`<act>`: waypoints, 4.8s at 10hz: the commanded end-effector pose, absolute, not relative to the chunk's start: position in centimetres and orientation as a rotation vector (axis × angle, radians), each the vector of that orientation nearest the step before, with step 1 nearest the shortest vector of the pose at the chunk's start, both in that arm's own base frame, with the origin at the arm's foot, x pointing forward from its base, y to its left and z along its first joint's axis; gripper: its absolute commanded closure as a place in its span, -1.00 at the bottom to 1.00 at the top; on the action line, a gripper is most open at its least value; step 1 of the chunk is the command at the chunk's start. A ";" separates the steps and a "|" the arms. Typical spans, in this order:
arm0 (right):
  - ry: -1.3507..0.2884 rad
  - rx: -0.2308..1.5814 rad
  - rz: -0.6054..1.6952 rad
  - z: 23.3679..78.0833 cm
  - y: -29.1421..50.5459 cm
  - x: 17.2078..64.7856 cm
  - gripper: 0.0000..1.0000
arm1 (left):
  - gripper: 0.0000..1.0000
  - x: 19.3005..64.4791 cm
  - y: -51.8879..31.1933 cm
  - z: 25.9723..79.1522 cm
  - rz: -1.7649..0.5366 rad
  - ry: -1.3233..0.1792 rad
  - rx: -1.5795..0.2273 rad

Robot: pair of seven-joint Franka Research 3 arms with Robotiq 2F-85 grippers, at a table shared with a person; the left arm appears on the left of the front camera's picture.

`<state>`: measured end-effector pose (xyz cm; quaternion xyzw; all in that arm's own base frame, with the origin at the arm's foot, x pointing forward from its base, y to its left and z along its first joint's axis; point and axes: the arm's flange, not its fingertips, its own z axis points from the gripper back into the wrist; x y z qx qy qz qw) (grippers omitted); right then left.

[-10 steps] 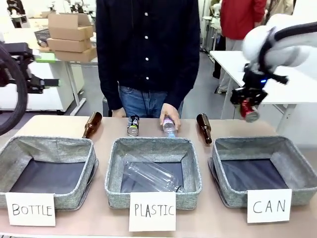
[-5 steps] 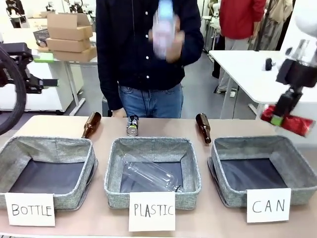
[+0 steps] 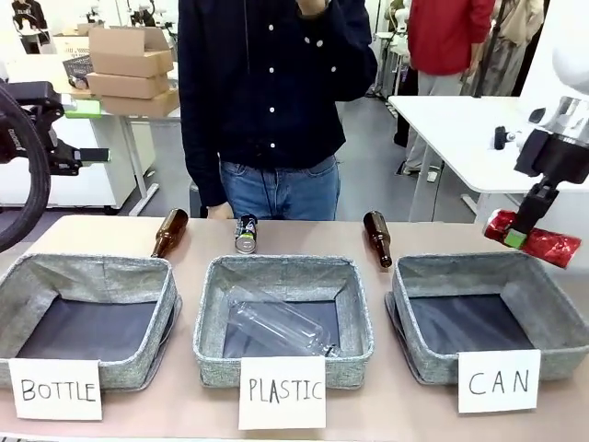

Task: Sort the can waste into the basket.
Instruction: Pick up the can waste from the table and place it in the right Fabric basket.

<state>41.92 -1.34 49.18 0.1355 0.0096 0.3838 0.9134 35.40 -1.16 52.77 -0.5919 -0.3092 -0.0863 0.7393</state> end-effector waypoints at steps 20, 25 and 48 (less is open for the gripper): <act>-0.203 1.091 0.592 54.0 -5.7 41.3 -1.00 | -1.00 35.6 -1.4 52.8 -0.199 -0.706 -1.321; -0.203 1.091 0.592 54.0 -5.7 41.3 -1.00 | -1.00 35.6 -1.4 52.8 -0.199 -0.706 -1.321; -0.203 1.091 0.592 54.0 -5.7 41.3 -1.00 | -1.00 65.8 -27.2 33.8 -0.124 -0.153 -0.231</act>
